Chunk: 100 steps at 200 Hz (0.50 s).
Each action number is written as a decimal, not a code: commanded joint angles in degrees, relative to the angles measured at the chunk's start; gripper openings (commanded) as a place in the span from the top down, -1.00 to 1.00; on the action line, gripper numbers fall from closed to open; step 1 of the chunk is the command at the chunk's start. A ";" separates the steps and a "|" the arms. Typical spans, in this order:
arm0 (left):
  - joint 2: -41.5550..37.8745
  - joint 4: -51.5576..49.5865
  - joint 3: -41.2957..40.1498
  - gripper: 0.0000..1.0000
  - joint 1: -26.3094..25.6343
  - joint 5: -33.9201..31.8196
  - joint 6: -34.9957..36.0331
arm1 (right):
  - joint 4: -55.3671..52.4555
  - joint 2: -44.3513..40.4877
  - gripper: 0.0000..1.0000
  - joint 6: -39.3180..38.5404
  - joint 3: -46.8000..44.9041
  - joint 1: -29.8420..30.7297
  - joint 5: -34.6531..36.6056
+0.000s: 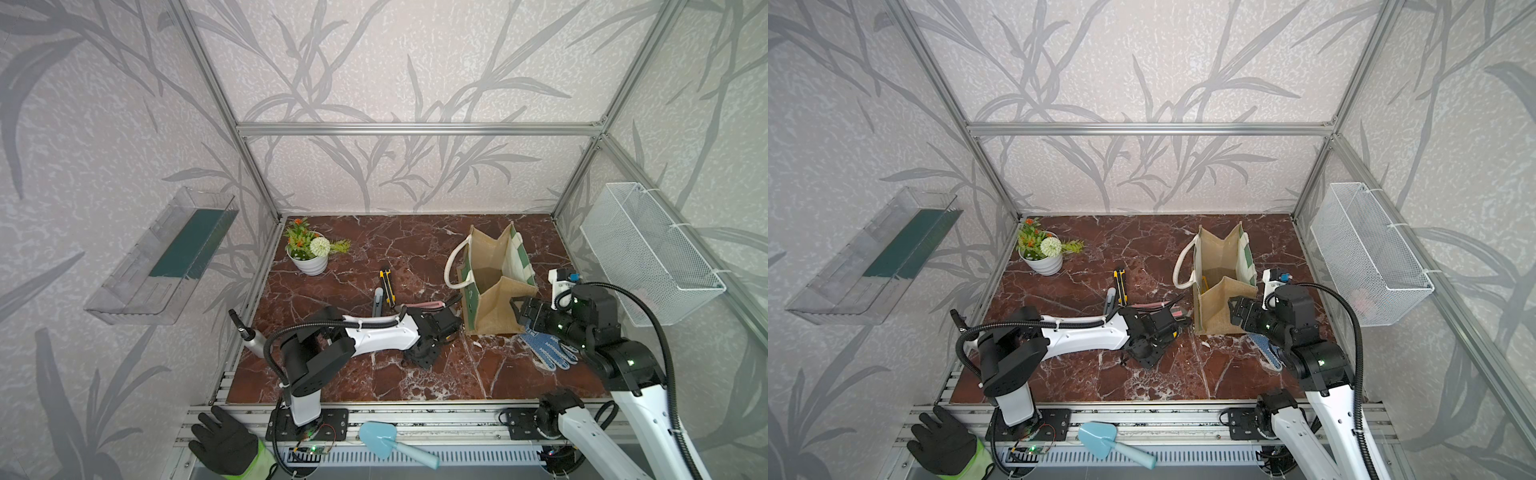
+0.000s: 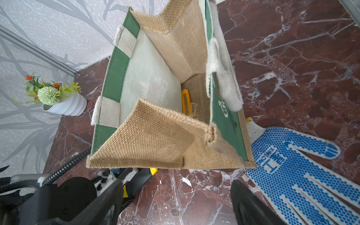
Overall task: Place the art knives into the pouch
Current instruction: Pick up the utility knife at the center of the board.
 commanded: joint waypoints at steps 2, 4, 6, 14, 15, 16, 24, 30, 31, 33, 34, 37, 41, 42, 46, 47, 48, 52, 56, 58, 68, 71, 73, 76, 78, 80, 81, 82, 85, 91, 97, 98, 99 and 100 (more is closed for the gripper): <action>2.36 -0.17 -0.66 0.36 0.12 -1.15 -0.05 | -0.71 -0.29 -0.74 0.02 0.56 -0.13 0.81; 2.31 -0.22 -0.69 0.37 0.13 -1.15 -0.05 | -0.66 -0.28 -0.73 0.00 0.56 -0.13 0.81; 2.28 -0.19 -0.70 0.37 0.14 -1.20 -0.05 | -0.65 -0.28 -0.74 0.04 0.56 -0.13 0.81; 2.38 -0.17 -0.70 0.39 0.11 -1.33 -0.06 | -0.65 -0.30 -0.73 0.16 0.56 -0.13 0.81; 2.38 -0.16 -0.70 0.39 0.15 -1.33 -0.06 | -0.60 -0.29 -0.73 0.21 0.56 -0.13 0.81; 2.34 -0.20 -0.70 0.40 0.17 -1.37 -0.10 | -0.63 -0.28 -0.73 0.19 0.56 -0.13 0.81; 2.35 -0.32 -0.70 0.43 0.15 -1.57 -0.38 | -0.56 -0.28 -0.73 0.29 0.56 -0.13 0.74; 2.32 -0.19 -0.70 0.44 0.15 -1.59 -0.56 | -0.57 -0.28 -0.73 0.36 0.56 -0.12 0.72; 2.31 -0.21 -0.70 0.44 0.17 -1.59 -0.57 | -0.56 -0.32 -0.73 0.40 0.56 -0.08 0.72; 2.32 -0.18 -0.72 0.45 0.17 -1.48 -0.58 | -0.56 -0.33 -0.73 0.43 0.54 -0.11 0.72; 2.36 -0.16 -0.76 0.45 0.14 -1.45 -0.58 | -0.56 -0.30 -0.74 0.39 0.55 -0.12 0.72; 2.34 -0.09 -0.79 0.45 0.15 -1.38 -0.66 | -0.56 -0.36 -0.73 0.36 0.48 -0.12 0.72; 2.29 -0.06 -0.82 0.46 0.17 -1.33 -0.74 | -0.48 -0.29 -0.74 0.37 0.47 -0.13 0.72; 2.25 -0.06 -0.85 0.46 0.18 -1.33 -0.79 | -0.47 -0.28 -0.73 0.36 0.47 -0.08 0.72; 2.20 0.01 -0.95 0.46 0.16 -1.46 -0.89 | -0.47 -0.34 -0.73 0.38 0.47 -0.12 0.72; 2.21 -0.02 -0.96 0.46 0.09 -1.48 -0.91 | -0.47 -0.31 -0.73 0.37 0.47 -0.12 0.72; 2.16 0.00 -0.96 0.46 0.10 -1.54 -0.92 | -0.47 -0.29 -0.73 0.40 0.47 -0.12 0.72; 2.00 -0.05 -1.05 0.46 0.15 -1.71 -1.06 | -0.47 -0.33 -0.74 0.35 0.54 -0.13 0.72; 1.91 0.03 -1.13 0.46 0.12 -1.84 -1.15 | -0.49 -0.29 -0.73 0.35 0.56 -0.13 0.72; 1.78 0.03 -1.20 0.46 0.13 -1.92 -1.18 | -0.48 -0.28 -0.74 0.35 0.52 -0.13 0.72; 1.34 0.23 -1.53 0.47 0.17 -2.45 -1.36 | -0.54 -0.29 -0.73 0.40 0.57 -0.12 0.72; 1.23 0.21 -1.64 0.47 0.15 -2.59 -1.37 | -0.49 -0.32 -0.73 0.42 0.55 -0.07 0.72; 1.11 0.27 -1.66 0.47 0.23 -2.68 -1.37 | -0.52 -0.35 -0.73 0.41 0.56 -0.11 0.72; 0.92 0.34 -1.75 0.48 0.25 -2.77 -1.42 | -0.51 -0.36 -0.73 0.36 0.56 -0.11 0.76; 0.81 0.37 -1.82 0.48 0.28 -2.88 -1.45 | -0.48 -0.36 -0.73 0.42 0.50 -0.12 0.73; 0.65 0.49 -1.90 0.48 0.24 -2.95 -1.46 | -0.47 -0.36 -0.73 0.45 0.50 -0.12 0.72; 0.60 0.48 -1.92 0.48 0.26 -2.97 -1.46 | -0.47 -0.36 -0.73 0.44 0.49 -0.13 0.76; 0.57 0.52 -1.93 0.48 0.23 -2.99 -1.46 | -0.47 -0.36 -0.73 0.44 0.48 -0.08 0.79; 0.48 0.59 -2.01 0.48 0.29 -3.08 -1.46 | -0.47 -0.38 -0.74 0.46 0.46 -0.12 0.80; 0.29 0.66 -2.10 0.49 0.36 -3.09 -1.46 | -0.43 -0.28 -0.73 0.53 0.47 -0.13 0.79; 0.19 0.55 -2.03 0.52 0.55 -3.18 -1.54 | -0.42 -0.29 -0.73 0.63 0.40 -0.13 0.72; 0.19 0.55 -2.02 0.52 0.59 -3.22 -1.59 | -0.40 -0.28 -0.73 0.62 0.39 -0.13 0.72; 0.19 0.51 -2.02 0.53 0.57 -3.24 -1.65 | -0.39 -0.28 -0.73 0.62 0.39 -0.13 0.72; 0.15 0.53 -1.98 0.53 0.60 -3.25 -1.69 | -0.34 -0.28 -0.73 0.61 0.43 -0.13 0.72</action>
